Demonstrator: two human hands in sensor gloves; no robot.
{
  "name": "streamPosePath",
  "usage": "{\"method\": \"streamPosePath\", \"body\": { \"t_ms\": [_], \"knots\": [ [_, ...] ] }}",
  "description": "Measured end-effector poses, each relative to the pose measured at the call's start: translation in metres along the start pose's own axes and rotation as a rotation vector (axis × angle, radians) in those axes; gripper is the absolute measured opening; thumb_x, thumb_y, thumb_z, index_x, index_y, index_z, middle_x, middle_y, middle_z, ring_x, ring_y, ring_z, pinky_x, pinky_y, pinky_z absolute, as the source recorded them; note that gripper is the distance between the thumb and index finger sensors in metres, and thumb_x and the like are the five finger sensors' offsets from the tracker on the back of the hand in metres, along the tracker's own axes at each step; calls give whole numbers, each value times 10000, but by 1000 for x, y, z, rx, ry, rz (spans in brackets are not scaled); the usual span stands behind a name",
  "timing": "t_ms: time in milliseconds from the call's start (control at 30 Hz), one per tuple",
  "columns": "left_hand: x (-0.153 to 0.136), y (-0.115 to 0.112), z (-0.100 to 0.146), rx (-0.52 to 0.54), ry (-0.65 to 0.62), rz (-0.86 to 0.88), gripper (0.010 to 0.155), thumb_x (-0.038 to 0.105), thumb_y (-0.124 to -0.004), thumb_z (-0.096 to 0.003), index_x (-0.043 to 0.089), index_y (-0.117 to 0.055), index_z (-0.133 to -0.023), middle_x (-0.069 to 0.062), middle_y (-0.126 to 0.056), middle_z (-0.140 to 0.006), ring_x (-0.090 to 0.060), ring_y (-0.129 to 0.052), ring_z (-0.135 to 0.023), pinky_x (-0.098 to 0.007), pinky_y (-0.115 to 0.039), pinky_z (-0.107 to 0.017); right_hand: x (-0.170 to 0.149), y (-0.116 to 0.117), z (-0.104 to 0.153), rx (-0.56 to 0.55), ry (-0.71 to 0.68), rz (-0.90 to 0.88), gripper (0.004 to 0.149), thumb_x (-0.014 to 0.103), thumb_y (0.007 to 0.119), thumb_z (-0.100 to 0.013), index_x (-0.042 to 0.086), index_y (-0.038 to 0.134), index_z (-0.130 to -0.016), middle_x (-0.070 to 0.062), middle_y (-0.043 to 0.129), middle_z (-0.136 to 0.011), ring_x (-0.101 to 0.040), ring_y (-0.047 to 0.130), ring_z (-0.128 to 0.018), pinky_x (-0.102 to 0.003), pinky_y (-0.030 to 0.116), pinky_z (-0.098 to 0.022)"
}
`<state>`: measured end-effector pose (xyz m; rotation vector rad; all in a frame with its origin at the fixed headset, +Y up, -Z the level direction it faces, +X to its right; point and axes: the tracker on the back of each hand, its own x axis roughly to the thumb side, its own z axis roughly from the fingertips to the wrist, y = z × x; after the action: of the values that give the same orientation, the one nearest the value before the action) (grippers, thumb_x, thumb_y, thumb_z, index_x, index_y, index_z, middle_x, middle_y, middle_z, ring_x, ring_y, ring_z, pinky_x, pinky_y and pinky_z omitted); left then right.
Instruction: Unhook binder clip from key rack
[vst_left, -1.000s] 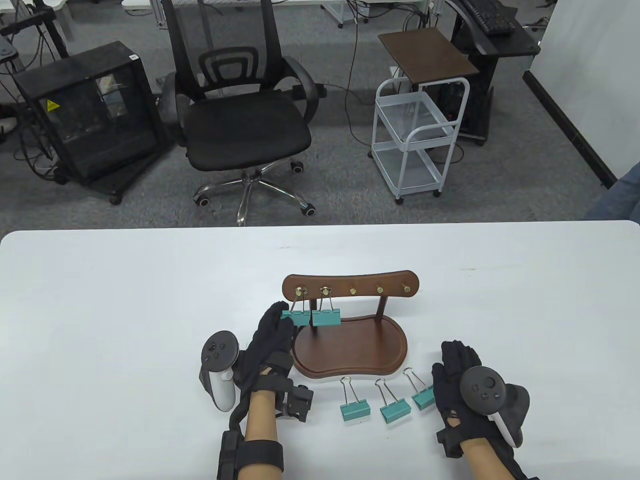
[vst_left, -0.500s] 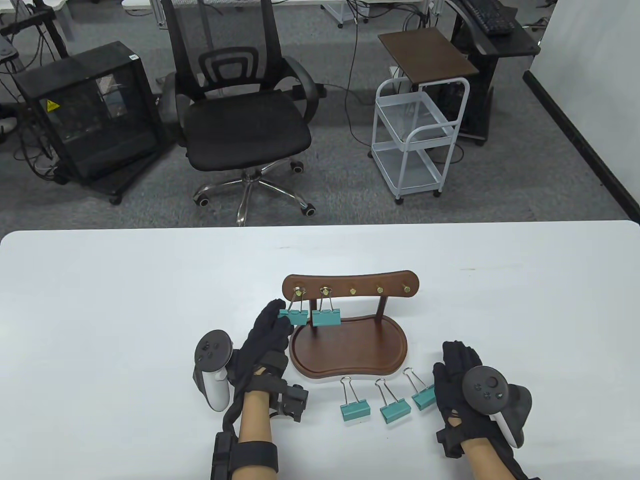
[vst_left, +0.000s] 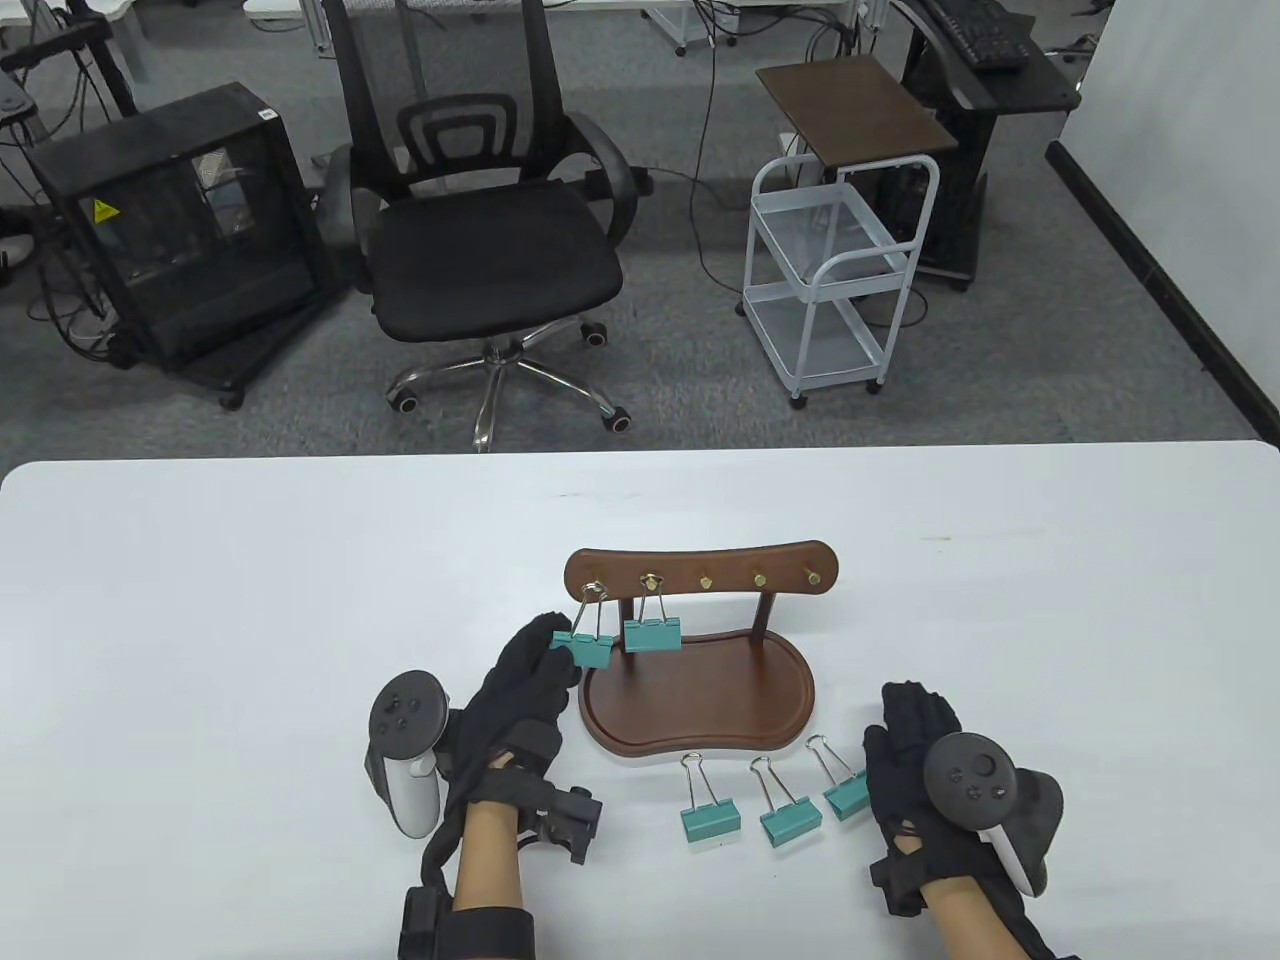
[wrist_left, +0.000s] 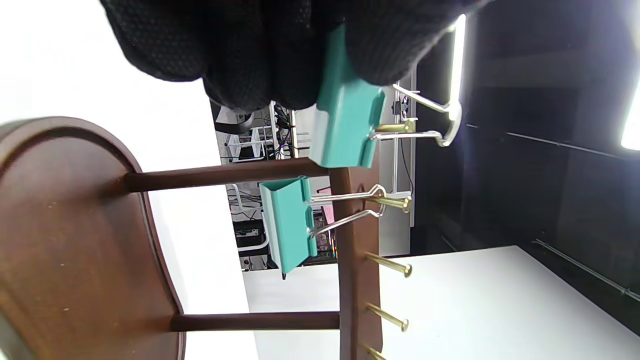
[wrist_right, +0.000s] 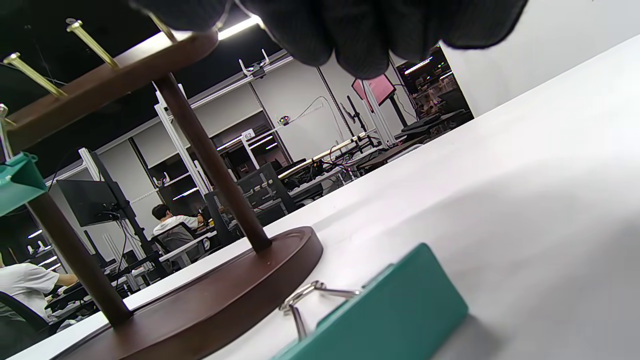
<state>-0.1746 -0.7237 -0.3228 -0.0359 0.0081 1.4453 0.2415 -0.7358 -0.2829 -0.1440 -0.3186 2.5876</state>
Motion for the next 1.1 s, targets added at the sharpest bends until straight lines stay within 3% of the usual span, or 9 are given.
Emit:
{"method": "streamPosePath", "body": {
  "t_ms": [233, 600, 867, 1100],
  "knots": [
    [-5, 12, 17, -7, -4, -42, 517, 497, -758, -527, 331, -744, -1017, -58, -865, -944, -291, -901, -816, -547, -763, -611, 1, 0, 0, -2, -5, -7, 587, 481, 640, -407, 189, 615, -916, -124, 633, -993, -386, 585, -895, -505, 610, -623],
    [-18, 21, 31, -30, 65, -283, 474, 510, -762, -519, 330, -795, -956, -61, -905, -890, -298, -933, -757, -550, -781, -571, 0, 0, 1, 0, 1, -13, 585, 480, 640, -407, 189, 618, -914, -124, 634, -993, -387, 586, -894, -505, 611, -623],
    [-24, 18, 33, -3, 201, -564, 467, 525, -752, -527, 289, -842, -920, -75, -946, -813, -294, -963, -668, -534, -804, -507, 0, 0, 1, 4, 7, -16, 586, 481, 640, -406, 189, 618, -914, -124, 635, -992, -386, 586, -894, -505, 612, -622],
    [-31, 10, 29, -51, 327, -789, 461, 523, -741, -535, 272, -863, -902, -85, -952, -785, -294, -960, -643, -534, -801, -492, -1, -1, 1, 5, 11, -24, 585, 480, 640, -407, 188, 619, -913, -125, 636, -992, -387, 588, -893, -505, 612, -621]
  ]
}}
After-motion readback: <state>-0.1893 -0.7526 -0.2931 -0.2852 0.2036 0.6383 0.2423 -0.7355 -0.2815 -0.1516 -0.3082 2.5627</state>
